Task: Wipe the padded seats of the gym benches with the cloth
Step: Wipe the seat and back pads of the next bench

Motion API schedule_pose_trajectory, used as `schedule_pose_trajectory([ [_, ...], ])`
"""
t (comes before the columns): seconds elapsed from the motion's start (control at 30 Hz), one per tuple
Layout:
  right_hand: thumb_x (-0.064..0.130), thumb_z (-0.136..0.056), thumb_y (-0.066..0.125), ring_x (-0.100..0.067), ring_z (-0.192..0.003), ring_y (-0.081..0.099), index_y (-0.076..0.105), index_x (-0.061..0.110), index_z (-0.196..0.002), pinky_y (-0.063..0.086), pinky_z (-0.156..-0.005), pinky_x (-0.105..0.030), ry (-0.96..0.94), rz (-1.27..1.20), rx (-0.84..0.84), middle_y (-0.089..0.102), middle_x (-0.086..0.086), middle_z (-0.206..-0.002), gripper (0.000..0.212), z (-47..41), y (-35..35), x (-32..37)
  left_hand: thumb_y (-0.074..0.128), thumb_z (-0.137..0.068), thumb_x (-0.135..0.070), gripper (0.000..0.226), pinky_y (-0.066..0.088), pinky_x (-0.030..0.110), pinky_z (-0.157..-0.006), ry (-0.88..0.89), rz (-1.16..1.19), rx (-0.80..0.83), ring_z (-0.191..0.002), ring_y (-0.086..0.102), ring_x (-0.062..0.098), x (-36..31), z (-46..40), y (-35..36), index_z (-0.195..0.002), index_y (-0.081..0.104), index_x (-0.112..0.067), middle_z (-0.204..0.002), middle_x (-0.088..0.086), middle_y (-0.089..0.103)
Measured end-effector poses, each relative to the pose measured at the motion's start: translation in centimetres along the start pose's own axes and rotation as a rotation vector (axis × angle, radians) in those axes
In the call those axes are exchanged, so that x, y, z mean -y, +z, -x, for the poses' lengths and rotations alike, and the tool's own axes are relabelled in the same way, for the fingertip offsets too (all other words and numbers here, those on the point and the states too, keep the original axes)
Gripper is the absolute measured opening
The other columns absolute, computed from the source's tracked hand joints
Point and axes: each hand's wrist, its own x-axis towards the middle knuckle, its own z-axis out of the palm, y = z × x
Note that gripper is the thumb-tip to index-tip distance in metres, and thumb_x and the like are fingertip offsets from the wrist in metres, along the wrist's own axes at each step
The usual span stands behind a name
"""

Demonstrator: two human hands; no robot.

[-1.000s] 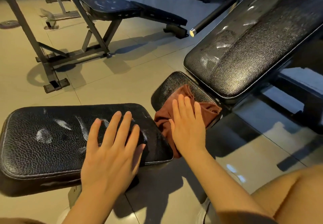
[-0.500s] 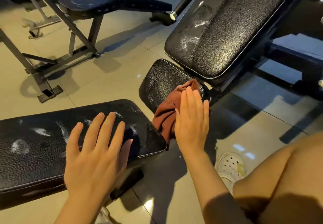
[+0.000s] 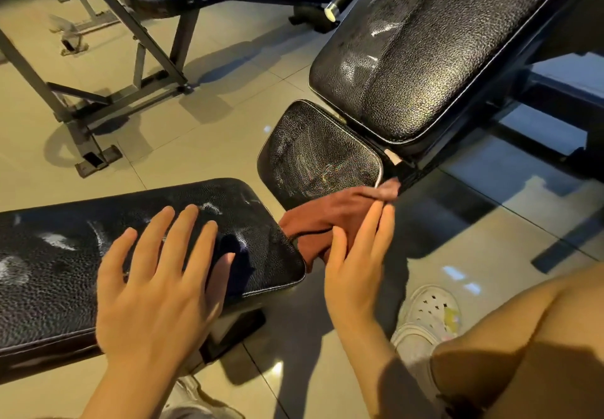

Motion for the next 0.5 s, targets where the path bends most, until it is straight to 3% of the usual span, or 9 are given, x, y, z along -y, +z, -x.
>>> schedule_pose_trajectory([
  [0.07, 0.034, -0.097, 0.042, -0.028, -0.135, 0.030, 0.027, -0.001, -0.147, 0.037, -0.102, -0.036, 0.016, 0.000, 0.046, 0.025, -0.018, -0.152, 0.063, 1.9, 0.4, -0.4, 0.047, -0.100, -0.039, 0.041, 0.041, 0.055, -0.102, -0.009, 0.035, 0.001, -0.127, 0.049, 0.037, 0.0, 0.1, 0.3, -0.123, 0.061, -0.007, -0.135, 0.018, 0.056],
  [0.13, 0.034, -0.097, 0.043, -0.027, -0.137, 0.027, 0.024, -0.002, -0.148, 0.024, -0.111, -0.021, 0.007, -0.039, 0.087, 0.023, -0.018, -0.154, 0.065, 2.4, 0.6, -0.8, 0.046, -0.100, -0.039, 0.042, 0.042, 0.056, -0.101, -0.008, 0.051, 0.007, -0.128, 0.048, 0.038, 0.0, 0.2, 0.5, -0.124, 0.059, -0.007, -0.136, 0.019, 0.055],
  [0.23, 0.032, -0.097, 0.045, -0.027, -0.139, 0.021, 0.024, -0.007, -0.147, 0.009, -0.114, -0.011, 0.009, -0.104, 0.113, 0.023, -0.023, -0.155, 0.068, 1.5, 0.4, -1.0, 0.047, -0.100, -0.039, 0.041, 0.042, 0.055, -0.100, -0.003, 0.057, -0.001, -0.127, 0.049, 0.038, 0.1, 0.2, 0.6, -0.123, 0.059, -0.007, -0.135, 0.019, 0.056],
  [0.33, 0.032, -0.097, 0.045, -0.019, -0.144, 0.015, 0.019, -0.004, -0.150, 0.009, -0.116, -0.012, -0.012, -0.182, 0.103, 0.013, -0.012, -0.156, 0.069, -1.0, -0.7, -0.3, 0.048, -0.100, -0.039, 0.041, 0.045, 0.056, -0.097, 0.001, 0.079, -0.001, -0.125, 0.051, 0.039, 0.1, 0.3, 0.7, -0.125, 0.057, -0.007, -0.135, 0.019, 0.055],
  [0.4, 0.032, -0.098, 0.045, -0.015, -0.147, 0.011, 0.014, 0.000, -0.152, 0.014, -0.119, -0.020, -0.053, -0.194, 0.099, 0.007, -0.005, -0.158, 0.070, -3.6, -1.0, -0.2, 0.048, -0.100, -0.038, 0.041, 0.046, 0.056, -0.095, 0.002, 0.094, 0.001, -0.124, 0.052, 0.040, 0.2, 0.3, 0.9, -0.126, 0.056, -0.007, -0.136, 0.020, 0.055],
  [0.5, 0.031, -0.099, 0.046, -0.014, -0.147, 0.011, 0.013, 0.002, -0.152, 0.014, -0.119, -0.022, -0.071, -0.156, 0.096, 0.011, -0.006, -0.158, 0.069, -3.8, -0.9, -0.4, 0.046, -0.101, -0.039, 0.042, 0.045, 0.057, -0.097, -0.014, 0.112, 0.014, -0.124, 0.052, 0.040, 0.2, 0.4, 1.2, -0.127, 0.054, -0.007, -0.137, 0.020, 0.053],
])
